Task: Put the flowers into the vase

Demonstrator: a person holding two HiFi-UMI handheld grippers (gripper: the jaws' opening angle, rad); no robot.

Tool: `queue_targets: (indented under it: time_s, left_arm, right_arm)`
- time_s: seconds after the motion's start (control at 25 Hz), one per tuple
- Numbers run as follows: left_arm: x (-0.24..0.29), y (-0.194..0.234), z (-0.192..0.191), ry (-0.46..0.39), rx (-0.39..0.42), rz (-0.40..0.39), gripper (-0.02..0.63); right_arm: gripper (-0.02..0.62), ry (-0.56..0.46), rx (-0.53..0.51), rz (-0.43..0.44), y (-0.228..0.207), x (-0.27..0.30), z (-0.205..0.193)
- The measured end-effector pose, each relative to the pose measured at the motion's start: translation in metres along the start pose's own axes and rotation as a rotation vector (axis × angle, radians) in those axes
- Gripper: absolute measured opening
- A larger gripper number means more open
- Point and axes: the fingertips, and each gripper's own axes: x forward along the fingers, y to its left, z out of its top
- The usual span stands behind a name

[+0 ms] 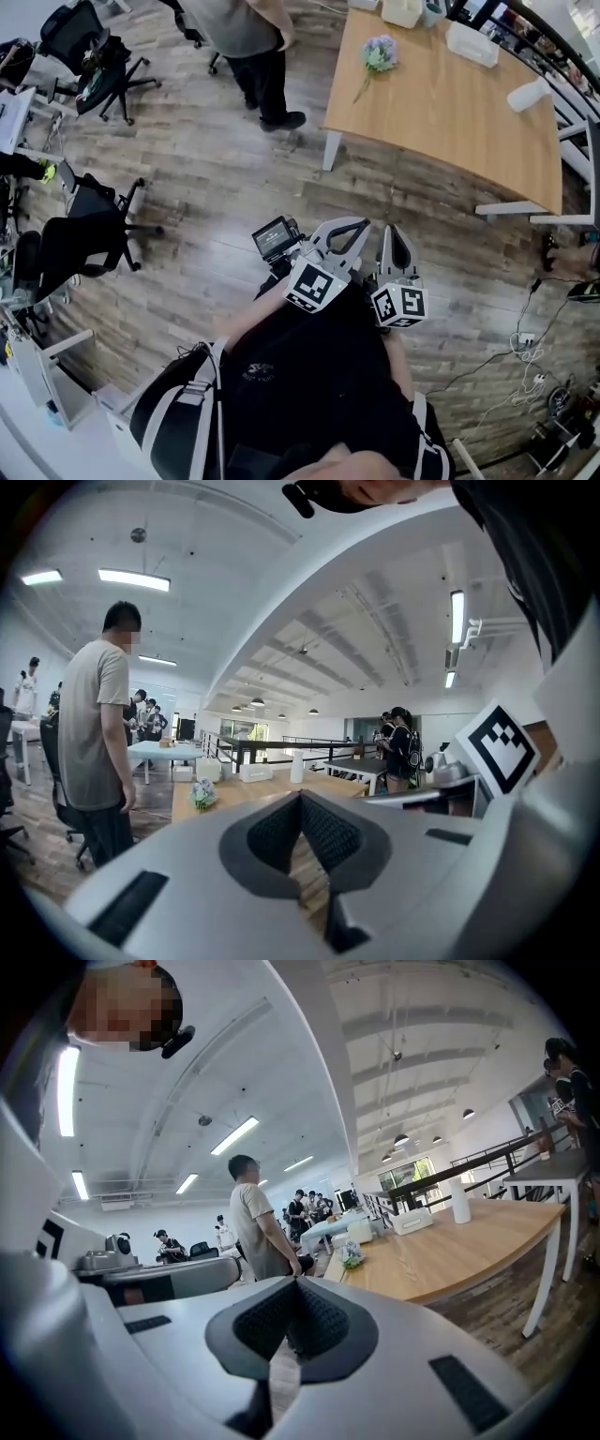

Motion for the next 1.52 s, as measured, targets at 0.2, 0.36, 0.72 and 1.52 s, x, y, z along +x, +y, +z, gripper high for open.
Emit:
queue_targets:
  time_s: [0.2,0.36,0.72,1.52]
  left_arm:
    - [-0.017,0.026,-0.009,0.001,-0.034,0.016,0.026]
    - [-0.052,0.059,-0.024,0.018,-0.098,0.038,0.026]
    - [-0.067,0.105,-0.03,0.008,-0.213,-0.009,0.026]
    - [0.016,0.15,-0.012,0.017,-0.164,0.097,0.026]
  right_arm:
    - [0.015,0.036,-0.018,-0.001,0.022,0.013,-0.014]
    - [0.015,0.071,-0.007,0.003,0.059,0.024,-0.036]
    - [0.015,0.114,-0.001,-0.038,0.081,0.053,-0.047]
    - [0.017,0.058,0.05,0.091,0.016,0.126,-0.007]
